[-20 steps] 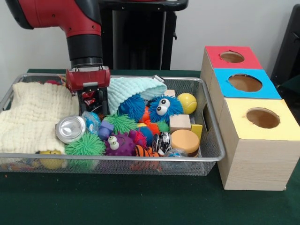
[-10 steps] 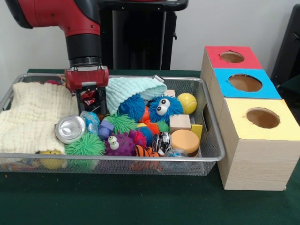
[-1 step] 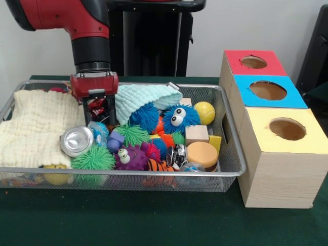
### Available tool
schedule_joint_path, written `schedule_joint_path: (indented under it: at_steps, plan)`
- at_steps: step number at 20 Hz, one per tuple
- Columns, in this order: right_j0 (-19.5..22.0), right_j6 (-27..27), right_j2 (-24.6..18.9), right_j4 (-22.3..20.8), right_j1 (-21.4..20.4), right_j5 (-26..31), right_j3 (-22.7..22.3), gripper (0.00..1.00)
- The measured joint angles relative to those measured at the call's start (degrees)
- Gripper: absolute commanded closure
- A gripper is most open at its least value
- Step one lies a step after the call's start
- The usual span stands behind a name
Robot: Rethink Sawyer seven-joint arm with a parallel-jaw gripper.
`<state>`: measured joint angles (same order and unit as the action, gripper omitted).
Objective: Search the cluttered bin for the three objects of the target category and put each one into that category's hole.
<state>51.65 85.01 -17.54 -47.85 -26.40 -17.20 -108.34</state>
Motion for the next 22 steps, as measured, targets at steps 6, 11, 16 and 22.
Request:
schedule_joint_path:
  at_steps: [6,11,16,22]
  plan:
    - [2.73,0.00,-0.07,-0.01,0.42,0.07,-0.35,0.00]
    - [4.63,0.00,-0.13,0.22,1.16,-0.02,-0.96,0.00]
    - [4.74,0.00,-0.58,0.92,1.20,0.04,-1.23,0.00]
    - [4.74,0.00,-0.60,1.48,1.25,0.02,-1.55,0.00]
